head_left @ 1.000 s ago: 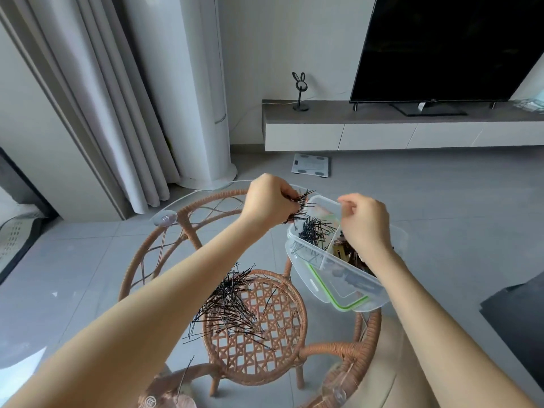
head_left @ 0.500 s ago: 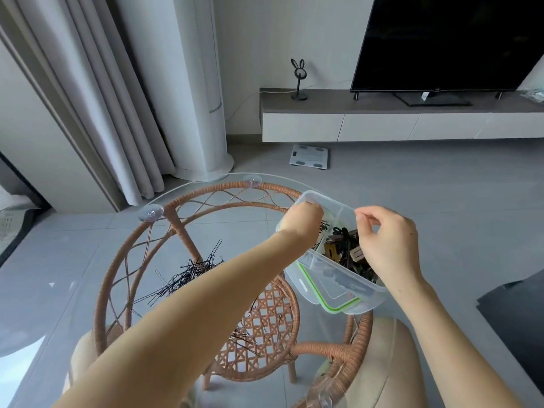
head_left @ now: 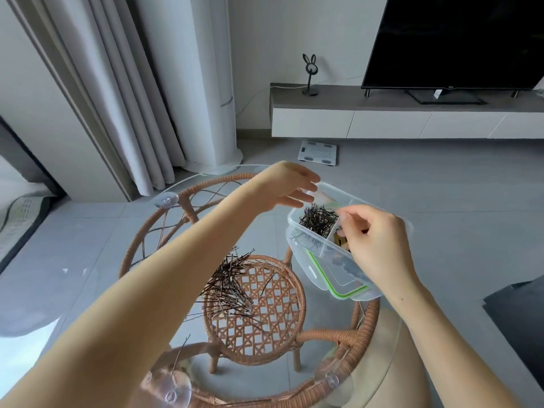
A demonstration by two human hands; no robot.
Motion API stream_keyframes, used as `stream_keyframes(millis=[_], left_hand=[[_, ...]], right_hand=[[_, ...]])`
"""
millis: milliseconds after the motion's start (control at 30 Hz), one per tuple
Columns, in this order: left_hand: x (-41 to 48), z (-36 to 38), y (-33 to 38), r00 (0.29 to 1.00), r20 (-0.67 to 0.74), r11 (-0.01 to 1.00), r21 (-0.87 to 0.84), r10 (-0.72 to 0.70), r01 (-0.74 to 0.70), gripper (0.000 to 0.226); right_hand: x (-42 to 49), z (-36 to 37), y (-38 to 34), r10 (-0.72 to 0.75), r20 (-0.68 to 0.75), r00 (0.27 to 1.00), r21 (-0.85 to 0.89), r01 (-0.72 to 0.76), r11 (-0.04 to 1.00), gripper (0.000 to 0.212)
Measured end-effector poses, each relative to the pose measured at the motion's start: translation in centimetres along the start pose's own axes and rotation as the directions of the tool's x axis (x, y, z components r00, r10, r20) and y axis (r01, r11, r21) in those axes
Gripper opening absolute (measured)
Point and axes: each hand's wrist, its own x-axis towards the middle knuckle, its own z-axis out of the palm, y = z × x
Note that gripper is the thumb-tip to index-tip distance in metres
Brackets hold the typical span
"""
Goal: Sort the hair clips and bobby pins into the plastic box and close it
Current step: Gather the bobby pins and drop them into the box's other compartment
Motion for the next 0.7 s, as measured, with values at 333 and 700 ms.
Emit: stream_keyframes(millis=[333, 700], left_hand=[[-10.6, -7.5, -13.3, 0.967, -0.25, 0.542, 0.807, -0.046, 0.234, 0.048], [-10.5, -6.1, -15.9, 0.972, -0.232, 0.578, 0.797, 0.03, 0.173, 0.065]], right_hand=[[-8.7, 7.5, -0.9, 0.178, 0.611, 0.772, -0.449, 0.152, 0.88, 0.085], [-9.0, 13.9, -4.9, -0.007, 0.541, 0.841, -0.348, 0.231, 0.908, 0.038]])
